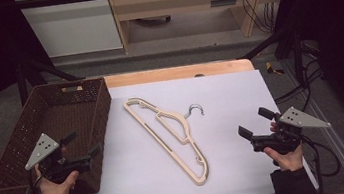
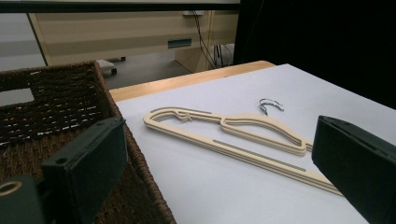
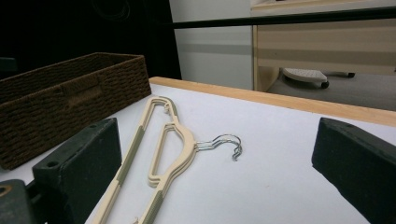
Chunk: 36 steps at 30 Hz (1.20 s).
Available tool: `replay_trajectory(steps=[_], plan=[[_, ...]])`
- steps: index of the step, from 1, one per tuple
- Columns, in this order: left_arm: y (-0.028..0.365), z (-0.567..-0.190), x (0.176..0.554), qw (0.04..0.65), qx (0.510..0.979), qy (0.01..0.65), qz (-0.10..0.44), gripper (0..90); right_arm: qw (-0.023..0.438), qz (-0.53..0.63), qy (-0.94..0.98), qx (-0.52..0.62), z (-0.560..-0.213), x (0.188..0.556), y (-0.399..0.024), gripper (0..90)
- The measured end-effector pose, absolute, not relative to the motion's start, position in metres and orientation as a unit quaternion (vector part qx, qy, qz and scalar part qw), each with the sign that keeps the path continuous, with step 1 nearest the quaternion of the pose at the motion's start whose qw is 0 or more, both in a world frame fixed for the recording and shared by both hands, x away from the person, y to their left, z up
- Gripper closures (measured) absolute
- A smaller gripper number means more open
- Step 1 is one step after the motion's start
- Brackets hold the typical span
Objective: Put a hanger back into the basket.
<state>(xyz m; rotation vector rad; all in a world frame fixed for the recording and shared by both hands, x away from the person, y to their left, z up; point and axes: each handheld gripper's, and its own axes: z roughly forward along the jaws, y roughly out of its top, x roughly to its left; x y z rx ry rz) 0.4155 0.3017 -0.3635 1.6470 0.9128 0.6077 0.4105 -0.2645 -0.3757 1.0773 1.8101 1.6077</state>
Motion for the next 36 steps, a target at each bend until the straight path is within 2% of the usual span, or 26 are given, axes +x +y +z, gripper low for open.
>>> replay_trajectory(steps=[18,21,29,36], plan=[[0.304,-0.361,0.414,0.548,0.697,0.381,0.263,3.5,0.249,0.55,0.693,0.395,-0.367,0.424,-0.237,7.3],[0.303,-0.361,0.414,0.547,0.698,0.38,0.265,3.5,0.254,0.535,0.701,0.397,-0.365,0.428,-0.227,8.2],[0.305,-0.359,0.413,0.546,0.698,0.379,0.267,3.5,0.23,0.51,0.736,0.381,-0.365,0.445,-0.185,11.1],[0.308,-0.358,0.412,0.543,0.698,0.38,0.27,3.5,0.217,0.467,0.758,0.401,-0.383,0.465,-0.156,17.9]])
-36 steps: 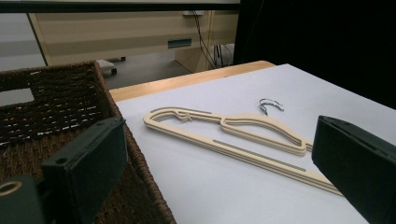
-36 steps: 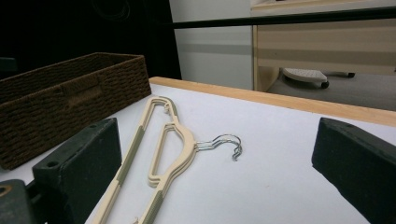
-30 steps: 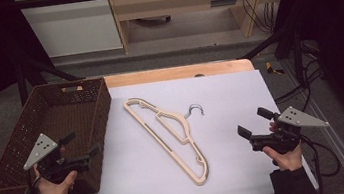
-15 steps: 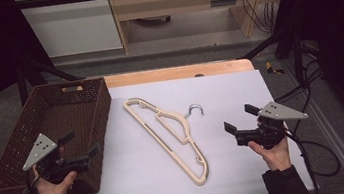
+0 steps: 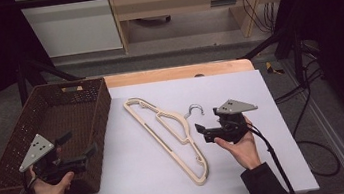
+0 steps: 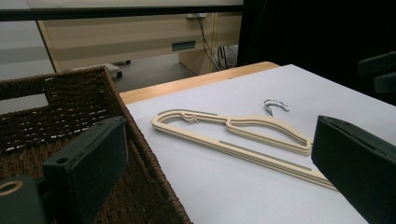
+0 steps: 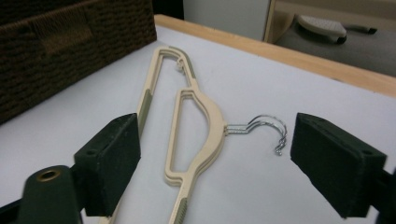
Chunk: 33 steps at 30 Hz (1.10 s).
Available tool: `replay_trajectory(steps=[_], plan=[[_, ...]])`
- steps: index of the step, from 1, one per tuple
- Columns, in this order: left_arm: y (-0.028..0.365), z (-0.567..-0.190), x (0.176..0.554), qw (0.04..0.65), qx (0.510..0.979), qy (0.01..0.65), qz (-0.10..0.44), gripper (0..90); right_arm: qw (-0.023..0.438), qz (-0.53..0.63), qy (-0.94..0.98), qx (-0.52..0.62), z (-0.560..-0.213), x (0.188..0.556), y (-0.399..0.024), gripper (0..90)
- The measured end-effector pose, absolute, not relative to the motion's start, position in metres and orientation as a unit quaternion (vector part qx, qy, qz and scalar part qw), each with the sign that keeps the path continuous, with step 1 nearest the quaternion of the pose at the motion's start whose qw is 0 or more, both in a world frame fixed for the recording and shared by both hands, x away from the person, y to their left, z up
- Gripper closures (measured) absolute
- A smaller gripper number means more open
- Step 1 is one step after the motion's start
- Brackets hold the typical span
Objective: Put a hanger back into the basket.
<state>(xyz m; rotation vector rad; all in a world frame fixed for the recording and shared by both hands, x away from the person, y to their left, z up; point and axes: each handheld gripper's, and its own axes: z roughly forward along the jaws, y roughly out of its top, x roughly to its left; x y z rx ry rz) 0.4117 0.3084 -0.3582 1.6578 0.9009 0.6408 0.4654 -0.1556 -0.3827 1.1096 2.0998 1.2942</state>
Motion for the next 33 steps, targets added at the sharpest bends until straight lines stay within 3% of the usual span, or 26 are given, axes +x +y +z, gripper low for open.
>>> replay_trajectory(steps=[10,25,33], plan=[[0.307,-0.358,0.411,0.544,0.697,0.38,0.272,3.5,0.178,0.417,0.781,0.429,-0.411,0.472,-0.141,27.3],[0.307,-0.359,0.411,0.543,0.698,0.381,0.271,3.6,0.114,0.352,0.813,0.449,-0.454,0.478,-0.121,50.8],[0.308,-0.359,0.411,0.542,0.697,0.382,0.273,3.6,0.114,0.321,0.826,0.449,-0.465,0.478,-0.114,65.1]])
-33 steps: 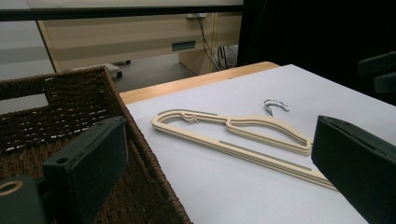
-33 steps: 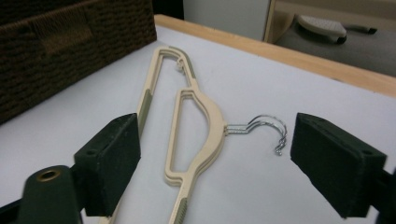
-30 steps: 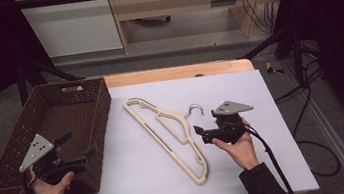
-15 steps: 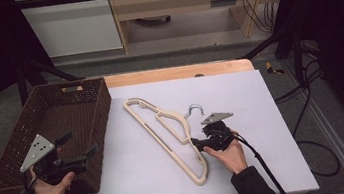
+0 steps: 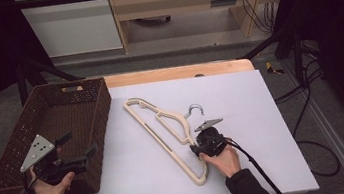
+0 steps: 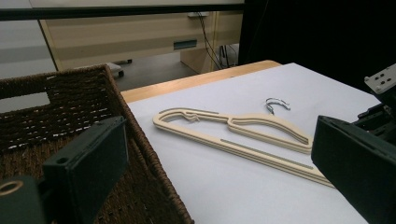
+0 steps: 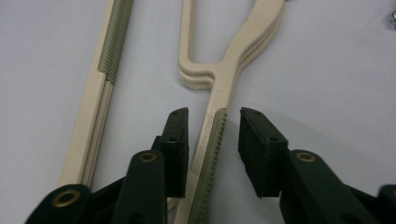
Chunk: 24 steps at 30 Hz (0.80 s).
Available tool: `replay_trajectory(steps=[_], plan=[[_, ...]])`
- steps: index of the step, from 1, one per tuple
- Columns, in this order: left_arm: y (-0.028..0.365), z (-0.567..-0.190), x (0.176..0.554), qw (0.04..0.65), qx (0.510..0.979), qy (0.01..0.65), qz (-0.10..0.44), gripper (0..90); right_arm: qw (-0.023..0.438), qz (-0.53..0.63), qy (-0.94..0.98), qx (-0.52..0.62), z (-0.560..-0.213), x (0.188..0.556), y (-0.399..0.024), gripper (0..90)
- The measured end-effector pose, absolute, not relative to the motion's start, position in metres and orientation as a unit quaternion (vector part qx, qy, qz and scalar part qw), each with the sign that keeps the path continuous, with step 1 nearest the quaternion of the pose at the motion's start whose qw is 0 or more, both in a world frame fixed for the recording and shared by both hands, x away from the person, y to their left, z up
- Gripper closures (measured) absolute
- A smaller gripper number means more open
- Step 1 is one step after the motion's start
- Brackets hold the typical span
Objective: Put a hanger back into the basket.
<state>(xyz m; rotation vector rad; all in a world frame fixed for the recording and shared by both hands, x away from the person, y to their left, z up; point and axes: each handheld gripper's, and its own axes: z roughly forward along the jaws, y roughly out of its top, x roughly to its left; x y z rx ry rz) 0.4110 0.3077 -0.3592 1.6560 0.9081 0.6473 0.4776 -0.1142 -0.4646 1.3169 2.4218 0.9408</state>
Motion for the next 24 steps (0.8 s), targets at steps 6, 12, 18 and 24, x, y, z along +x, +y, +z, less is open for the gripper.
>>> replay_trajectory(steps=[6,12,18,24], plan=[[0.3079,-0.3593,0.4112,0.542,0.696,0.383,0.272,3.6,0.1,0.328,0.82,0.458,-0.4666,0.478,-0.1148,72.9],[0.307,-0.3596,0.4114,0.541,0.697,0.383,0.272,3.6,0.095,0.329,0.814,0.469,-0.4651,0.478,-0.1164,75.1],[0.3071,-0.3598,0.4116,0.541,0.697,0.384,0.272,3.6,0.1,0.337,0.801,0.484,-0.4608,0.4779,-0.1204,77.0],[0.3073,-0.3597,0.4115,0.541,0.697,0.384,0.273,3.6,0.105,0.343,0.791,0.496,-0.4577,0.4773,-0.1231,78.3]])
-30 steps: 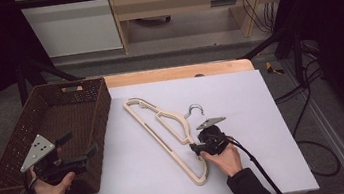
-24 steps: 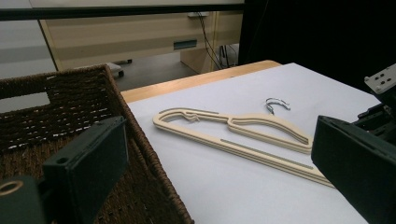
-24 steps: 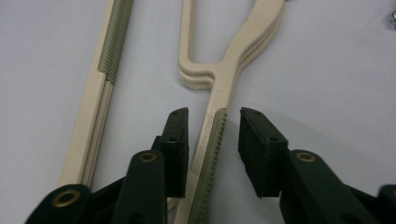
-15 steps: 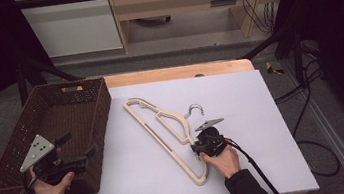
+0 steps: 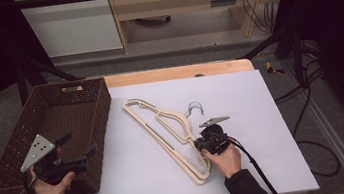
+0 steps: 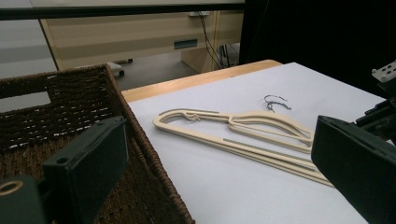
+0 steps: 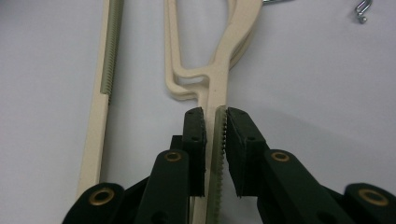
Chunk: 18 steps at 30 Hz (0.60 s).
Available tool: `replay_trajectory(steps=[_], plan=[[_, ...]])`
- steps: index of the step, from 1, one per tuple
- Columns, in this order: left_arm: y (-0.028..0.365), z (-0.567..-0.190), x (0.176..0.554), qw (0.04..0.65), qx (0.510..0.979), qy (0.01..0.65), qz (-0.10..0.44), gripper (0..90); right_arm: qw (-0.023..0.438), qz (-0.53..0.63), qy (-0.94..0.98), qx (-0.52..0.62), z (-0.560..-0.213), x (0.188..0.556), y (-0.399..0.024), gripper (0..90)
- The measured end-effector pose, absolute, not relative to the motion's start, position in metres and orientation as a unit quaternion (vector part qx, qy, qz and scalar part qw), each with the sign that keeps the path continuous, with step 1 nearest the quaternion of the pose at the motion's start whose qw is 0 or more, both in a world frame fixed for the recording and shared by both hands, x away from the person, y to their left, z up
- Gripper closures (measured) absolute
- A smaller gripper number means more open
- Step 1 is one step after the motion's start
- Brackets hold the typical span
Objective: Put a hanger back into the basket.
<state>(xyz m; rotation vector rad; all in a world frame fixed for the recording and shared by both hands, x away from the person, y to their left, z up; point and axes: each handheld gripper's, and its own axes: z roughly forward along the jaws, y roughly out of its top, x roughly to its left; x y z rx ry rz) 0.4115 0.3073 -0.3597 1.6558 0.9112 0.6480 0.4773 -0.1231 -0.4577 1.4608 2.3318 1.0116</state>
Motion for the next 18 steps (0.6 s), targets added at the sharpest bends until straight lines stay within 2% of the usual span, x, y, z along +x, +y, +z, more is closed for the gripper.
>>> replay_trajectory(steps=[18], plan=[[0.295,-0.354,0.409,0.543,0.703,0.374,0.267,3.8,0.147,0.362,0.785,0.481,-0.449,0.474,-0.13,79.6]])
